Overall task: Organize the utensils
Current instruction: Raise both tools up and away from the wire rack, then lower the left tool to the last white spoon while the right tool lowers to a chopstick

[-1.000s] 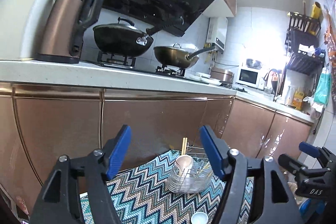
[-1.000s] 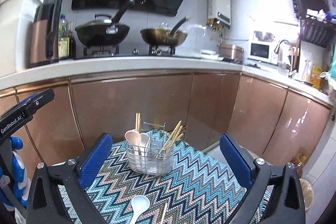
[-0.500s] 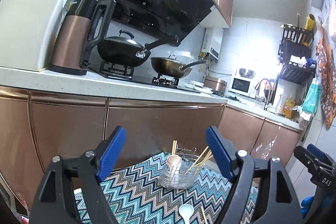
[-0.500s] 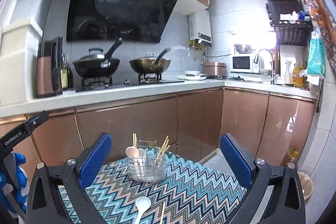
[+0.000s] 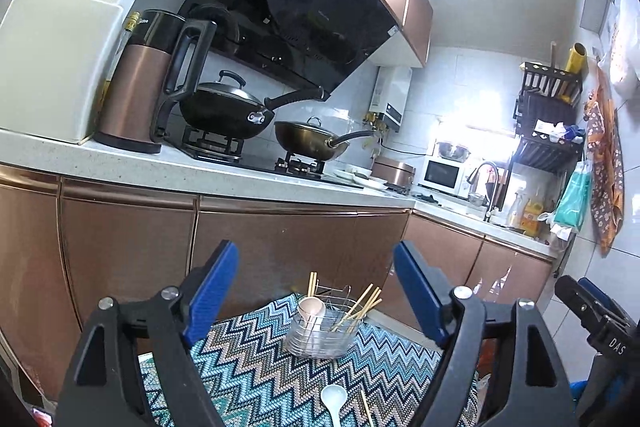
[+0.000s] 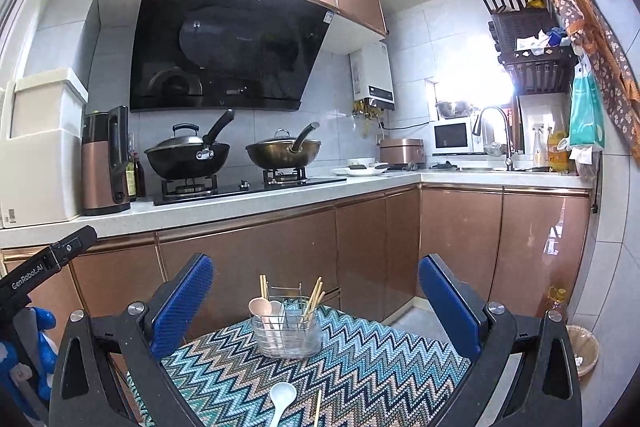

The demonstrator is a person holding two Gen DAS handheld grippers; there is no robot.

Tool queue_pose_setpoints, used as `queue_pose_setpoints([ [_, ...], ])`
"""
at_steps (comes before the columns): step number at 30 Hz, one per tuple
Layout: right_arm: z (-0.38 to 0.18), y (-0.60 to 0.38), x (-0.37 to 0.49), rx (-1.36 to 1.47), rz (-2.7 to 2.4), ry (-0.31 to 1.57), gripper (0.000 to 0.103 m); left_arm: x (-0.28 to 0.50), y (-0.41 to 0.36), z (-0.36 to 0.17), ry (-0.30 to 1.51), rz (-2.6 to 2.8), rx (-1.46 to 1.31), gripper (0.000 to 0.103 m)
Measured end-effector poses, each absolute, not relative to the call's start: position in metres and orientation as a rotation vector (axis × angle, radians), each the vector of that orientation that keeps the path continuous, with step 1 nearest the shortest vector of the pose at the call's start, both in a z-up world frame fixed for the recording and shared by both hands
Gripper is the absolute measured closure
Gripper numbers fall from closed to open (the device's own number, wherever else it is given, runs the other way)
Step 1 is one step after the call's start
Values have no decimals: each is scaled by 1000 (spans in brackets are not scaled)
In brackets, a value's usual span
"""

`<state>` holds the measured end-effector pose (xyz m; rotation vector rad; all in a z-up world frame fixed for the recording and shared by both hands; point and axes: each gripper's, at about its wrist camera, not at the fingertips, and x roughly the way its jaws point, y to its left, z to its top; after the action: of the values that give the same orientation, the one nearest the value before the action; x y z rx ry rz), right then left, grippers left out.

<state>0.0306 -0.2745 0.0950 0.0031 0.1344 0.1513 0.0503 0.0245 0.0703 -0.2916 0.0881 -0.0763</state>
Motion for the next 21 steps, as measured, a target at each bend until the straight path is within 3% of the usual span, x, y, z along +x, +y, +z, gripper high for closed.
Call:
queue_pose_setpoints([
  [21,55,-272,68,-38,137,292,0,87,30,29,236,-103,-322,24],
])
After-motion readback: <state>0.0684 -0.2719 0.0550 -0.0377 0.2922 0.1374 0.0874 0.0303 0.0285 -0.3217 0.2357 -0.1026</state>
